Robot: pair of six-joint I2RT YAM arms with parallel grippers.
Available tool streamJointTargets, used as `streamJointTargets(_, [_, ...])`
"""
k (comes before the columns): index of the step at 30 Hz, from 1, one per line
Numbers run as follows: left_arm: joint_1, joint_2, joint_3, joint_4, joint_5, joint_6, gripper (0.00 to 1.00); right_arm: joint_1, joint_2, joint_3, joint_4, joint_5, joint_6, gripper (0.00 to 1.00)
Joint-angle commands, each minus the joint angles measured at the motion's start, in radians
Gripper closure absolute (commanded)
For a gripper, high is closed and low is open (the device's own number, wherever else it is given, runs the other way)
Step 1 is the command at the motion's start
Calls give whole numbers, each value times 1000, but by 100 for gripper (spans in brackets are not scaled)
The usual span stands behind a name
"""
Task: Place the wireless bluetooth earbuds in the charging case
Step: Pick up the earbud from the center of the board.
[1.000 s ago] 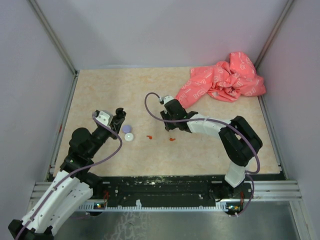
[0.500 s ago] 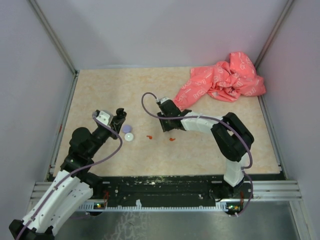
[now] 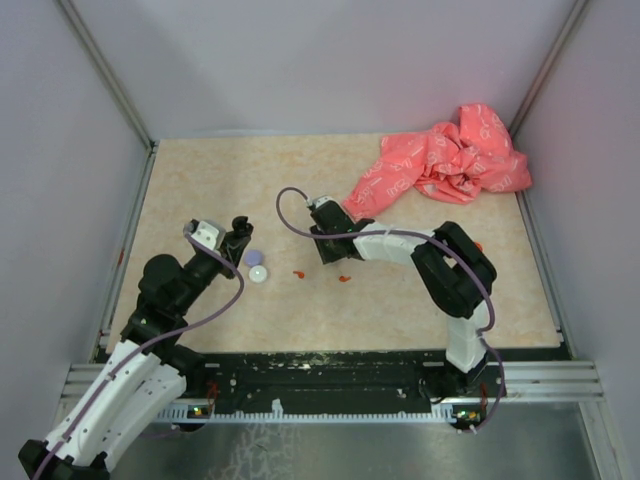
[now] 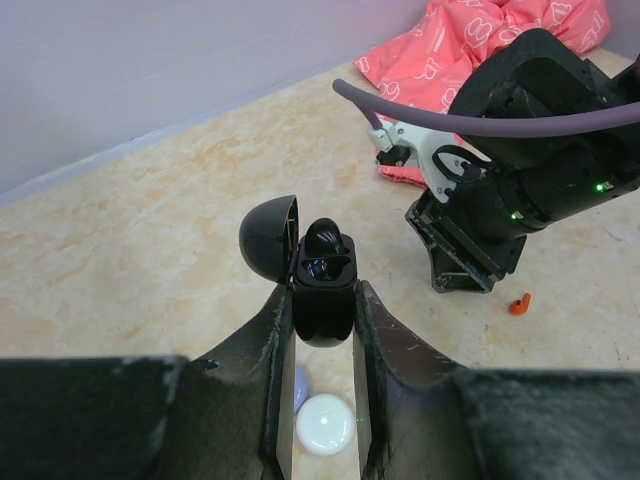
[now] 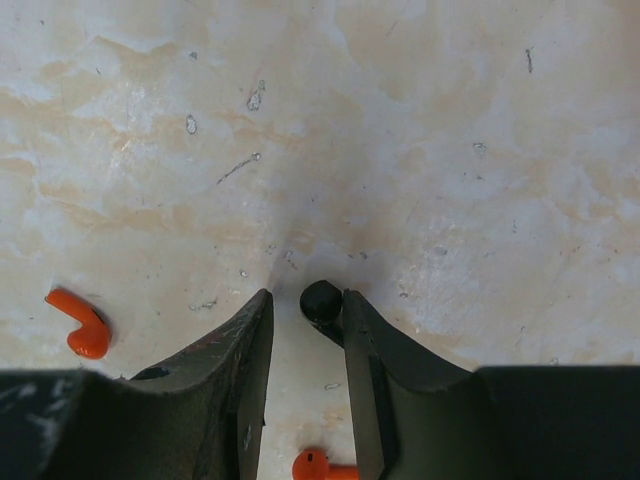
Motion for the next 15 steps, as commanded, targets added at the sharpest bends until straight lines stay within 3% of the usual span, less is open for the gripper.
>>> streamJointTargets(1, [8, -5, -3, 33, 16, -8, 100, 19, 27, 58, -7, 38, -10, 66])
streamJointTargets(15, [14, -5, -4, 34, 27, -13, 100, 43, 34, 76, -78, 83, -48, 70])
